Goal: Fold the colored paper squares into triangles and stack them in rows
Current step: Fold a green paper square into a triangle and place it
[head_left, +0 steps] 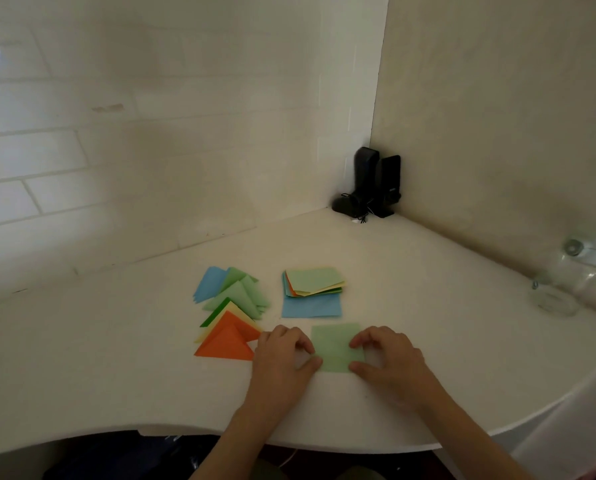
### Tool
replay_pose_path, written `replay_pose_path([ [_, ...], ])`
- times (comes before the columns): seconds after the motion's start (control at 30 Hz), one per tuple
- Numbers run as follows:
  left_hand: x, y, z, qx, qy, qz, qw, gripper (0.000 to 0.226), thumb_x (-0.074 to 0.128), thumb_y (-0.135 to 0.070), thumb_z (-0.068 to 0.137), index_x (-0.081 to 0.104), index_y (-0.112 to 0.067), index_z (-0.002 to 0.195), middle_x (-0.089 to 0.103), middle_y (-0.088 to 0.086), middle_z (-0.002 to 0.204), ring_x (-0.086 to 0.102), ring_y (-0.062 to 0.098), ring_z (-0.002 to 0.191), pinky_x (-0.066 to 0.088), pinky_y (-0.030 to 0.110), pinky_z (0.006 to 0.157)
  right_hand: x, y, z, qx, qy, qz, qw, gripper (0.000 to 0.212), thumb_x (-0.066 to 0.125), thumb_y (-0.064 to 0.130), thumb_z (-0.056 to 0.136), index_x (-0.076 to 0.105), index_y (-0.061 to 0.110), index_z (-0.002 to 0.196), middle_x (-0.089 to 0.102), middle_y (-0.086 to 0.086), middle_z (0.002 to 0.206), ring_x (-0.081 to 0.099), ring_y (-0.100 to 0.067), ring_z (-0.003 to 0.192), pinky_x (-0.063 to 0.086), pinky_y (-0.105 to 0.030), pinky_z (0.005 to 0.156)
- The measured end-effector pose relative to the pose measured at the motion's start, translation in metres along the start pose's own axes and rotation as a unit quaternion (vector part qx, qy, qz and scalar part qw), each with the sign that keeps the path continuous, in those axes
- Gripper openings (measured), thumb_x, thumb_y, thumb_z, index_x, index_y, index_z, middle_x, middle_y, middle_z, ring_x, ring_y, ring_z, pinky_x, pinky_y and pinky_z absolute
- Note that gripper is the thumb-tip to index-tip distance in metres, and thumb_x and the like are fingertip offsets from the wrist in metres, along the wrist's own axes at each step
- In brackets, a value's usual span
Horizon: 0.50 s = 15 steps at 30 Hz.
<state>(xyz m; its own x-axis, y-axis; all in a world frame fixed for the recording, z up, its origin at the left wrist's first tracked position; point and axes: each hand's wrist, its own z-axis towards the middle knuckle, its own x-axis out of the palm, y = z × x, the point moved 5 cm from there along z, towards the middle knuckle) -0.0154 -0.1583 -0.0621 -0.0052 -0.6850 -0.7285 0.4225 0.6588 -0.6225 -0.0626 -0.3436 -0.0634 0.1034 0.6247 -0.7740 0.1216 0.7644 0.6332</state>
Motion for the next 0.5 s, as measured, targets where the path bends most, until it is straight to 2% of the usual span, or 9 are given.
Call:
replay_pose_path([
  [0.13,-0.003,0.0,0.0,0.01,0.008,-0.018,1.0,0.019,0.072,-0.025,0.075,0.055,-0.029,0.083,0.05,-0.014,0.09,0.043,0.01,0.09,0.03,0.018,0.079,-0.003,-0.001,0.002,-0.003,0.023,0.019,1.0,0.029,0.054,0.058,0.05,0.054,0.055,0.079,0.054,0.021,0.101,0.052,-0.01,0.105,0.04,-0.039,0.096],
  [0.2,-0.004,-0.004,-0.002,0.015,-0.002,-0.011,1.0,0.02,0.072,-0.02,0.075,0.055,-0.029,0.082,0.05,-0.012,0.089,0.044,0.01,0.089,0.03,0.018,0.078,-0.005,0.001,-0.001,-0.007,0.026,0.018,0.999,0.031,0.059,0.053,0.055,0.057,0.055,0.085,0.053,0.022,0.1,0.052,-0.009,0.104,0.04,-0.037,0.096],
  [0.27,-0.004,-0.01,-0.007,0.029,-0.04,-0.001,0.999,0.024,0.069,-0.008,0.074,0.056,-0.027,0.081,0.049,-0.011,0.088,0.046,0.011,0.087,0.033,0.018,0.075,-0.006,0.002,-0.005,-0.007,0.018,0.019,1.0,0.032,0.068,0.041,0.066,0.063,0.047,0.098,0.052,0.021,0.096,0.054,-0.008,0.101,0.041,-0.031,0.093],
  [0.33,-0.005,-0.021,-0.014,0.054,-0.079,-0.004,0.995,0.029,0.063,0.003,0.074,0.058,-0.023,0.085,0.047,-0.012,0.09,0.044,0.009,0.086,0.035,0.015,0.071,-0.009,0.005,-0.011,-0.001,-0.02,0.022,1.0,0.03,0.066,0.03,0.076,0.067,0.035,0.105,0.05,0.02,0.089,0.055,-0.01,0.098,0.042,-0.028,0.09],
  [0.43,-0.002,-0.04,-0.025,0.101,-0.083,-0.018,0.991,0.025,0.056,-0.003,0.078,0.059,-0.022,0.095,0.047,-0.013,0.094,0.044,0.005,0.09,0.036,0.013,0.074,-0.012,0.01,-0.021,0.013,-0.07,0.028,0.997,0.039,0.046,0.033,0.075,0.068,0.028,0.107,0.053,0.015,0.091,0.058,-0.018,0.099,0.045,-0.034,0.089],
  [0.5,0.005,-0.047,-0.031,0.125,-0.051,-0.005,0.991,0.018,0.058,-0.019,0.08,0.059,-0.021,0.099,0.049,-0.009,0.099,0.043,0.005,0.093,0.035,0.014,0.077,-0.008,0.01,-0.027,0.035,-0.07,0.013,0.997,0.034,0.05,0.019,0.081,0.067,0.031,0.108,0.06,0.006,0.103,0.058,-0.019,0.103,0.044,-0.036,0.092],
])
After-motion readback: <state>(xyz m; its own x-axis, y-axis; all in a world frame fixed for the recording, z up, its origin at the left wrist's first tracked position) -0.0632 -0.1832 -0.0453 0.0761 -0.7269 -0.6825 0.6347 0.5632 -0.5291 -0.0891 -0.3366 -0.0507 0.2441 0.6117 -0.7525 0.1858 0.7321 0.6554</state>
